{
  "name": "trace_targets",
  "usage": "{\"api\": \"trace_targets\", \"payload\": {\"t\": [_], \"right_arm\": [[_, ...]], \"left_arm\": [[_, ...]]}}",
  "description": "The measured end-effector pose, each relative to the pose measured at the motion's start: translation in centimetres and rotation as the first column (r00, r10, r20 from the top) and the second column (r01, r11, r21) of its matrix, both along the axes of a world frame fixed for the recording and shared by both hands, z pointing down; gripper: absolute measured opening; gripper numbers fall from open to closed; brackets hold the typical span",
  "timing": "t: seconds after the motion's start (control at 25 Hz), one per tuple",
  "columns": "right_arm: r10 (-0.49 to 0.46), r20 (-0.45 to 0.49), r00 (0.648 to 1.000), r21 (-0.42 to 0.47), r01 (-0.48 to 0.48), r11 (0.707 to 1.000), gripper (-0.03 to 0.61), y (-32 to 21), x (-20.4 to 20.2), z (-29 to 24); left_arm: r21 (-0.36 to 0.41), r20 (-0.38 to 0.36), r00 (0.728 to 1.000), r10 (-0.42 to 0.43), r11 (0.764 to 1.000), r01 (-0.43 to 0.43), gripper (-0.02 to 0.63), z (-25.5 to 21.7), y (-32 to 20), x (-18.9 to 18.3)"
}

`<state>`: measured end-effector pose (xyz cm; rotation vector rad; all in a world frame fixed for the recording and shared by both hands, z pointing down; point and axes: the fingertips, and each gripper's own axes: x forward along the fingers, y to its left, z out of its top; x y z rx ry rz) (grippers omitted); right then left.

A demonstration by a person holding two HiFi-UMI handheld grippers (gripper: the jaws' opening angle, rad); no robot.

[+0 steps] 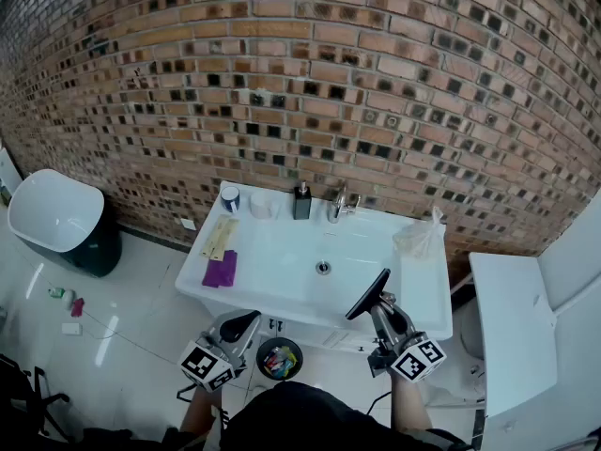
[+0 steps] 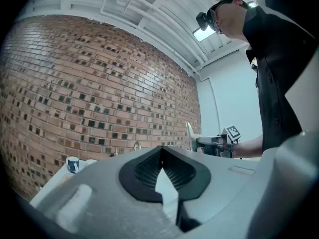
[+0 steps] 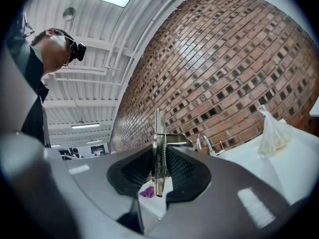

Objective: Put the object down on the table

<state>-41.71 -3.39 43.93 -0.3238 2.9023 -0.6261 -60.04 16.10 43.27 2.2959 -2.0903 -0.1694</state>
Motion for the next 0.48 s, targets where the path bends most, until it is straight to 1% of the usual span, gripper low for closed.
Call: {"api": "trace_targets", "payload": {"t": [0.16, 0.36, 0.48], "right_arm": [[0.024, 0.005, 1.000, 0.014, -0.025, 1.000, 0.091, -0.4, 1.8, -0.4], [0.068, 0.003, 0.998, 0.020, -0.068, 0.998, 0.091, -1.5, 5.3, -0.2], [0.080, -0.006, 0.997, 0.048, -0.080, 0.996, 0.091, -1.9, 6.8, -0.2]], "left_arm": [[-0.017, -0.012, 1.000, -0.001, 1.000, 0.000, 0.002, -0.6, -1.0, 0.8], [-0.002, -0.007, 1.000, 0.025, 1.000, -0.025, 0.002, -0.6, -3.0, 2.9], [0.002, 0.000, 0.999, 0.039, 0.999, -0.039, 0.002, -0.6, -4.4, 4.2]]}}
